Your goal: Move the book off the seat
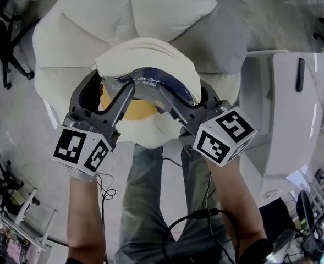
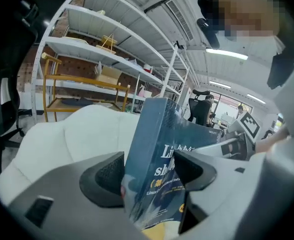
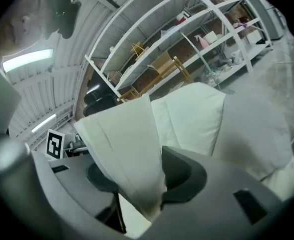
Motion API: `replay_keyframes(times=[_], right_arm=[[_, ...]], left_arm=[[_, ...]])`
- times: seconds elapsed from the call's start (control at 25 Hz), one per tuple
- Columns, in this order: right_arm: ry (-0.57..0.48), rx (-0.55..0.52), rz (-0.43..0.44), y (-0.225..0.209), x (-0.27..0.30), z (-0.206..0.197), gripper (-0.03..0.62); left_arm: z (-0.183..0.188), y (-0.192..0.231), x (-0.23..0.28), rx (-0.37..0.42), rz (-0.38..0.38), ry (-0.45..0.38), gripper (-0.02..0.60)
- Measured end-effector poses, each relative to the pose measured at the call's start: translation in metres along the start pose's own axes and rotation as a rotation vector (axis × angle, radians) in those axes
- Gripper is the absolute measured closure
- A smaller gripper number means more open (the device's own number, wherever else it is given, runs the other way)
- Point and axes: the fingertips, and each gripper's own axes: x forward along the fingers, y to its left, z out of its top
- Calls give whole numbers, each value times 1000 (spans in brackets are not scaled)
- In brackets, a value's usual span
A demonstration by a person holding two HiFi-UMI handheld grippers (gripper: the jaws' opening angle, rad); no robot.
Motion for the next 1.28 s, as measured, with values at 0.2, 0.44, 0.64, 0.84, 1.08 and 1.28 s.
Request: replay_keyframes(times=[0.2, 0.44, 0.64, 0.84, 1.08, 1.28], right_arm=[[-36, -1, -8, 25, -32, 27, 393], [-65, -39, -32, 44, -60, 54, 393], [-122, -22, -41, 52, -87, 77, 393], [-168, -16, -75, 45, -112, 89, 393], [-223, 7, -117, 27, -149, 102, 393], [-268, 32, -172, 2, -179, 105, 393]], left_arm=[[33, -27, -21, 16, -18, -20, 264], [62, -50, -34, 23, -60, -44, 265], [93, -75, -39, 79, -95, -71, 267], [105, -99, -30, 101, -134, -82, 267], [119, -137, -10, 143, -200, -77, 268], [119, -169, 15, 165, -260, -60, 268]])
